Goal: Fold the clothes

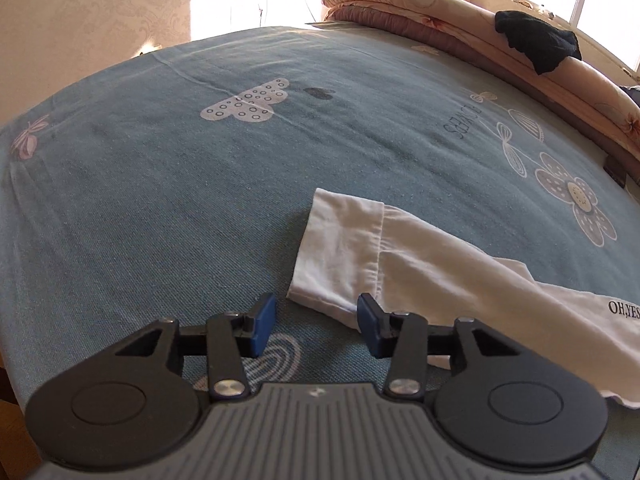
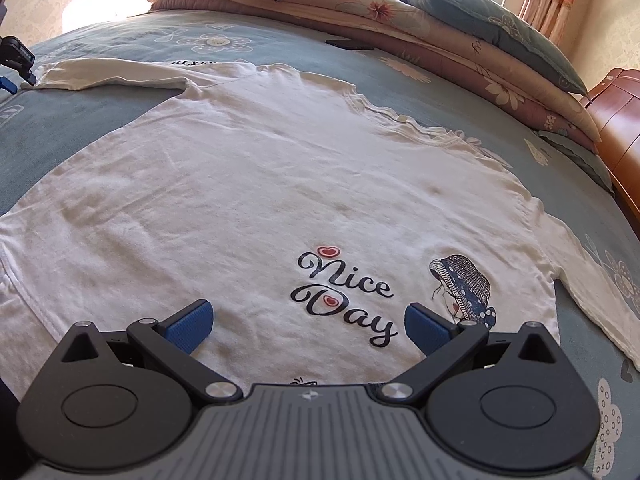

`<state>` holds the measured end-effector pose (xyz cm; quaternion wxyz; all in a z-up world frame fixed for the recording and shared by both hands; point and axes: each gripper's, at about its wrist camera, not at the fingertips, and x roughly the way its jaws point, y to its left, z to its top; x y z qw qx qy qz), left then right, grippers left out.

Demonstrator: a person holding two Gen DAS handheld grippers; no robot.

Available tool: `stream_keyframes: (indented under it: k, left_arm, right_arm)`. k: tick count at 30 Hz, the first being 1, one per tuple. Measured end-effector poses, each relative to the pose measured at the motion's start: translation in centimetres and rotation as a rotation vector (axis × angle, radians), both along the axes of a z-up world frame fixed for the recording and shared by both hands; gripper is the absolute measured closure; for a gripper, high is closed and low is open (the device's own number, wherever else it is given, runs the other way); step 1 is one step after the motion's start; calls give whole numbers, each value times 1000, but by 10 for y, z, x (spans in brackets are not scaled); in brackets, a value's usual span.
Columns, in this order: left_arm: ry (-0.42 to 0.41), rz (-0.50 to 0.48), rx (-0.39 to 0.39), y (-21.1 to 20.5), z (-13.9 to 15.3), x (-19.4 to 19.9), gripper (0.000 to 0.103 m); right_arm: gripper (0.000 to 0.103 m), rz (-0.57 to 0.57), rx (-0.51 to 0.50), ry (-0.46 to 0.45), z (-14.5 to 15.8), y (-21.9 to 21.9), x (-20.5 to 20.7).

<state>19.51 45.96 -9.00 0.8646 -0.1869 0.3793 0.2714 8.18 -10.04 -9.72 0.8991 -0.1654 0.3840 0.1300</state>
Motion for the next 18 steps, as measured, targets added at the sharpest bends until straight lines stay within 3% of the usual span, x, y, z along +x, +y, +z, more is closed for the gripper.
stream_keyframes:
  k: [2, 7, 9, 10, 12, 13, 18]
  left_arm:
    - [-11, 6, -9, 0, 0, 0, 62]
    - [-36, 49, -77, 13, -1, 3, 60]
    - [-29, 52, -54, 10, -2, 5, 62]
    - [-20, 50, -34, 7, -2, 6, 73]
    - [-12, 44, -16, 2, 0, 7, 81]
    - [-11, 41, -16, 1, 1, 6, 90]
    - [-3, 47, -27, 0, 9, -2, 91]
  right_arm:
    - [0, -5, 0, 5, -1, 0, 0]
    - [0, -8, 8, 6, -1, 0, 1]
    - [0, -4, 3, 4, -2, 1, 0]
    - [0, -2, 1, 2, -2, 1, -1]
    - [0, -2, 1, 2, -2, 1, -1]
    - [0, -3, 2, 3, -2, 0, -1]
    - [0, -15, 17, 8, -3, -3, 0]
